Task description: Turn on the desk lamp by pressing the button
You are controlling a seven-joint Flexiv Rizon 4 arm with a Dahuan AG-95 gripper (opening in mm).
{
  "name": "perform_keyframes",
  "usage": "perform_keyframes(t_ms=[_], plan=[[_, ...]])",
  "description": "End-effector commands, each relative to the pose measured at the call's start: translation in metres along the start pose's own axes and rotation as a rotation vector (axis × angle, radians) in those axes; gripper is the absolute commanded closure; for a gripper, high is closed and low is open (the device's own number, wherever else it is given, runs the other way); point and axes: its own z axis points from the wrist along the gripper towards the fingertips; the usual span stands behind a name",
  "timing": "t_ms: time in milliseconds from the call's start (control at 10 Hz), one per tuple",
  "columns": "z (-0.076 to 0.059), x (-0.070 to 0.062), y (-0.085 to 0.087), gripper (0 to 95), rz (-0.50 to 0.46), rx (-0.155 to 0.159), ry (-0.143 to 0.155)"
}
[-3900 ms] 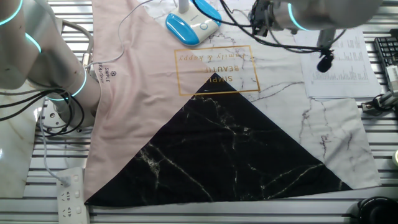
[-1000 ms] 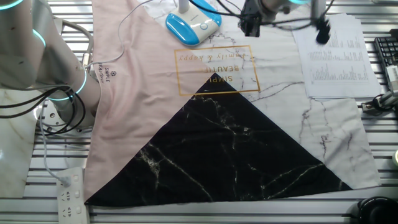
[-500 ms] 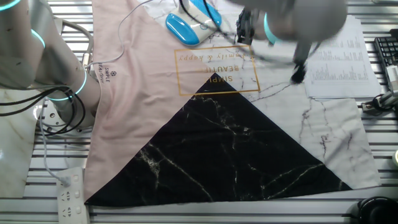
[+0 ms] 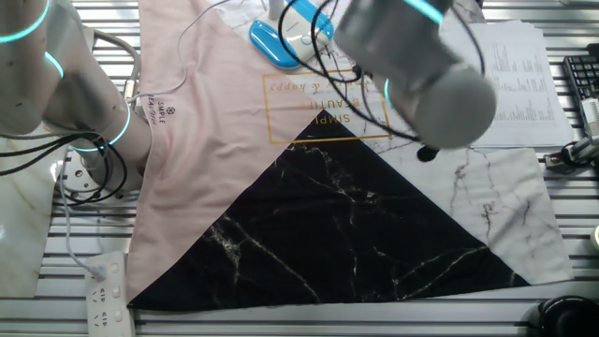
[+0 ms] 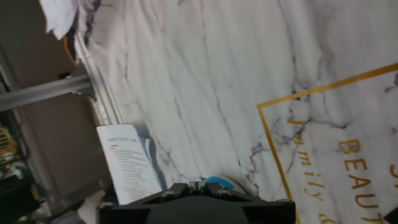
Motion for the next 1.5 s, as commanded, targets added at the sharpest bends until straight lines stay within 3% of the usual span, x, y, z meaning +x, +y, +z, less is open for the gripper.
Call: perform_keyframes(t_ms=[100, 200, 300, 400, 500, 600, 700, 800, 900, 1000, 1200, 1400, 1500], plan=[[0.001, 0.0, 0.0, 95.0, -0.243, 0.532, -0.037], [0.001, 0.0, 0.0, 95.0, -0.27, 0.587, -0.033], [0.001, 0.0, 0.0, 95.0, -0.352, 0.644, -0.006], [0.001, 0.0, 0.0, 95.0, -0.415, 0.65, 0.022], [0.001, 0.0, 0.0, 95.0, -0.412, 0.67, 0.027], [0.001, 0.0, 0.0, 95.0, -0.403, 0.597, 0.042], [0.003, 0.002, -0.002, 95.0, -0.376, 0.366, 0.068], [0.006, 0.003, -0.004, 95.0, -0.376, 0.331, 0.078], [0.01, 0.005, -0.006, 95.0, -0.375, 0.347, 0.079], [0.011, 0.007, -0.005, 95.0, -0.365, 0.349, 0.098], [0.016, 0.015, 0.001, 95.0, -0.313, 0.298, 0.125], [0.031, 0.021, 0.008, 95.0, -0.275, 0.327, 0.112], [0.042, 0.026, 0.015, 95.0, -0.254, 0.394, 0.102]])
